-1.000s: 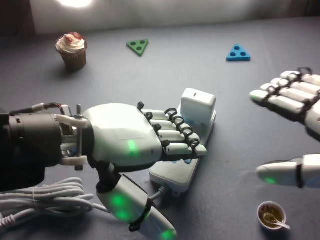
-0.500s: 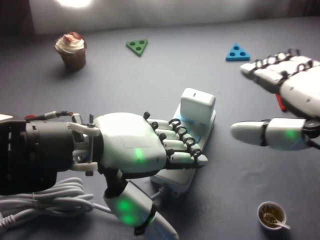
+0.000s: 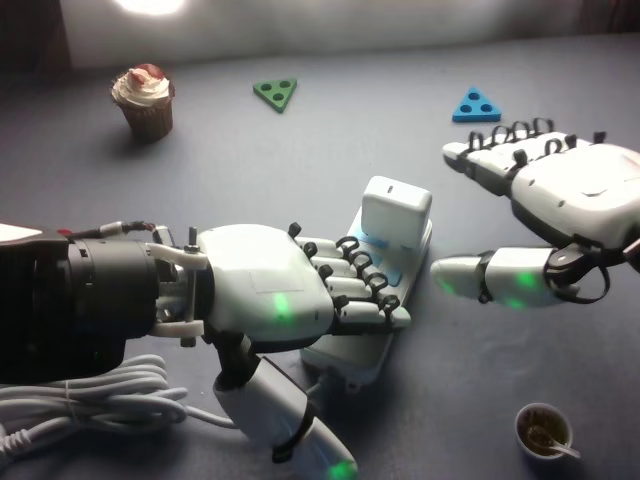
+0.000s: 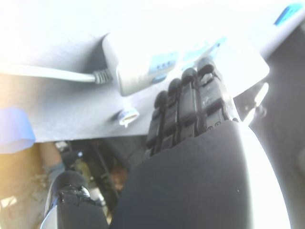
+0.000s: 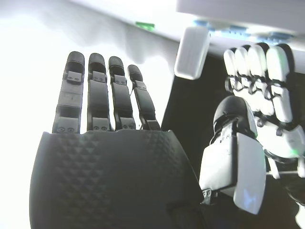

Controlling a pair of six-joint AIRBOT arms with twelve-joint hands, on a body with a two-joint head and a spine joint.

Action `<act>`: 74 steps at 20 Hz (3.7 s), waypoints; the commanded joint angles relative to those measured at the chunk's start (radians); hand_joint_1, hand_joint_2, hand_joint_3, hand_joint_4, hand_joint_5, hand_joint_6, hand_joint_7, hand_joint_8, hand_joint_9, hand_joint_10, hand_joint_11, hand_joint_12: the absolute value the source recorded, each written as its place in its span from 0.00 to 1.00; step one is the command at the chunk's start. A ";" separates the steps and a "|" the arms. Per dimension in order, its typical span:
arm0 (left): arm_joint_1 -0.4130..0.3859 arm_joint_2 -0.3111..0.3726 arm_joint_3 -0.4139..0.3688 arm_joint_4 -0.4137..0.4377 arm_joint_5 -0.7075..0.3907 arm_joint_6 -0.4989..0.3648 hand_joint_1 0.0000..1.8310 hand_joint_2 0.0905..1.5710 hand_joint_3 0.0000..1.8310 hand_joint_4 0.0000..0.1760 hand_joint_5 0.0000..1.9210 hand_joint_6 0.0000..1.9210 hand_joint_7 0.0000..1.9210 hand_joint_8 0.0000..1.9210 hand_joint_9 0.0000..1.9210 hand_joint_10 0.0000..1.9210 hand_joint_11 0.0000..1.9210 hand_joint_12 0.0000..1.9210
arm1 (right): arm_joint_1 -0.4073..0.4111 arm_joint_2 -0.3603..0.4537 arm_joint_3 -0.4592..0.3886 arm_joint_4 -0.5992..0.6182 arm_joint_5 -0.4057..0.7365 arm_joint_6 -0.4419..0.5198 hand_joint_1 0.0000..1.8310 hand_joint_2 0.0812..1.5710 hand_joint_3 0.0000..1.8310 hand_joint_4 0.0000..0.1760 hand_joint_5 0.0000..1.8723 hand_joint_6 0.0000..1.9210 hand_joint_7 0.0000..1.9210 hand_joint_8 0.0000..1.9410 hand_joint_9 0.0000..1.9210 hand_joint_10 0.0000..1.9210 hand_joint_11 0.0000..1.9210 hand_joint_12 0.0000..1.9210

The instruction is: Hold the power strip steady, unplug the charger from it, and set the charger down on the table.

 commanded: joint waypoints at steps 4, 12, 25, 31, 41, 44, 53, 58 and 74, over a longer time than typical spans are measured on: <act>0.001 -0.016 0.008 -0.015 -0.050 -0.005 0.00 0.54 0.00 0.00 0.02 0.00 0.03 0.00 0.02 0.00 0.02 0.02 | 0.016 -0.018 0.037 -0.038 0.095 0.004 0.24 0.69 0.01 0.00 0.01 0.00 0.05 0.00 0.06 0.00 0.07 0.03; 0.018 -0.032 0.014 -0.016 -0.045 -0.005 0.00 0.54 0.00 0.00 0.02 0.00 0.02 0.00 0.02 0.00 0.01 0.02 | 0.062 -0.067 0.085 0.000 0.086 0.004 0.44 0.66 0.00 0.00 0.08 0.00 0.12 0.00 0.11 0.00 0.11 0.04; 0.028 -0.024 0.011 -0.015 -0.043 -0.007 0.00 0.53 0.00 0.00 0.03 0.01 0.04 0.01 0.03 0.01 0.02 0.02 | 0.153 -0.072 0.053 0.301 -0.023 -0.020 0.42 0.68 0.00 0.00 0.09 0.00 0.12 0.00 0.12 0.00 0.12 0.05; 0.028 -0.019 0.011 -0.015 -0.043 -0.008 0.00 0.54 0.00 0.00 0.03 0.00 0.04 0.01 0.03 0.01 0.03 0.02 | 0.157 -0.073 0.064 0.319 -0.051 -0.020 0.40 0.69 0.00 0.00 0.12 0.01 0.13 0.00 0.12 0.00 0.13 0.04; 0.030 -0.016 0.010 -0.014 -0.042 -0.008 0.00 0.54 0.00 0.00 0.02 0.00 0.03 0.00 0.02 0.00 0.02 0.02 | 0.176 -0.114 0.094 0.321 -0.083 -0.014 0.42 0.70 0.00 0.00 0.13 0.00 0.15 0.00 0.14 0.01 0.14 0.05; 0.030 -0.015 0.009 -0.014 -0.042 -0.009 0.00 0.54 0.00 0.00 0.03 0.00 0.03 0.00 0.02 0.00 0.02 0.02 | 0.176 -0.144 0.122 0.324 -0.088 -0.014 0.45 0.69 0.00 0.00 0.13 0.01 0.15 0.00 0.15 0.01 0.15 0.05; 0.030 -0.011 0.005 -0.012 -0.038 -0.009 0.00 0.53 0.00 0.00 0.03 0.00 0.04 0.00 0.02 0.00 0.02 0.02 | 0.188 -0.196 0.179 0.324 -0.092 -0.012 0.45 0.70 0.00 0.00 0.15 0.00 0.16 0.00 0.16 0.00 0.15 0.05; 0.030 -0.012 0.002 -0.011 -0.031 -0.009 0.00 0.53 0.00 0.00 0.02 0.00 0.02 0.00 0.01 0.00 0.02 0.01 | 0.204 -0.203 0.185 0.324 -0.097 -0.005 0.44 0.71 0.00 0.00 0.14 0.00 0.14 0.00 0.14 0.00 0.13 0.05; 0.030 -0.011 0.003 -0.012 -0.028 -0.009 0.00 0.53 0.00 0.00 0.02 0.00 0.02 0.00 0.01 0.00 0.02 0.01 | 0.195 -0.203 0.184 0.292 -0.098 0.024 0.67 0.69 0.00 0.00 0.47 0.55 0.56 0.39 0.56 0.01 0.46 0.19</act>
